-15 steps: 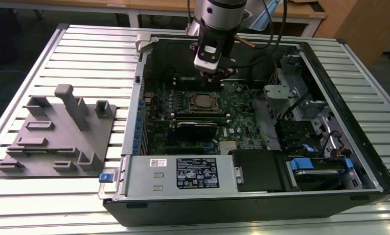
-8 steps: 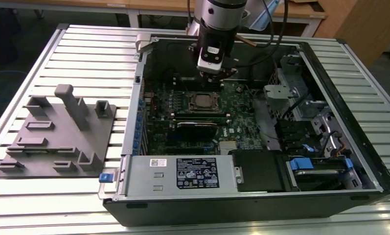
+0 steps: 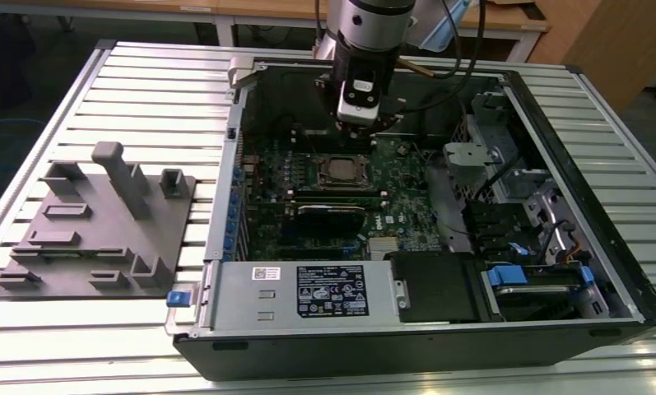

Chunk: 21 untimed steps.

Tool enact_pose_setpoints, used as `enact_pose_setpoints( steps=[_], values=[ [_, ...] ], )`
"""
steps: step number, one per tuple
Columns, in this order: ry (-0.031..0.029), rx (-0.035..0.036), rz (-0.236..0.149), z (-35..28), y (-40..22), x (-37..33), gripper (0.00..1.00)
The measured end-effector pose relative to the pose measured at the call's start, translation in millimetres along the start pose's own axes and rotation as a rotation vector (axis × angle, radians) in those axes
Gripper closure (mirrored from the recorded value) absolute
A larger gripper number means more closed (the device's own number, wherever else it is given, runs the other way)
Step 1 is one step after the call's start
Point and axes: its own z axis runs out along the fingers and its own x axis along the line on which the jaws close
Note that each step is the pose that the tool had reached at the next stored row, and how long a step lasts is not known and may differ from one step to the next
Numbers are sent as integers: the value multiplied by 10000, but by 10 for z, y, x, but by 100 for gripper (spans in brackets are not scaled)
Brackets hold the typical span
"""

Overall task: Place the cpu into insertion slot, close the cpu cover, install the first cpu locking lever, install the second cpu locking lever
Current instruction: 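Install the first cpu locking lever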

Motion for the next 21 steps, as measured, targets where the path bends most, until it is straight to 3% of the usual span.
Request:
enact_pose_setpoints(
  steps=[7,21],
  values=[
    [-62,-96,-22,5,-6,0,89],
    [-64,-97,-61,5,-7,-1,89]
  ],
)
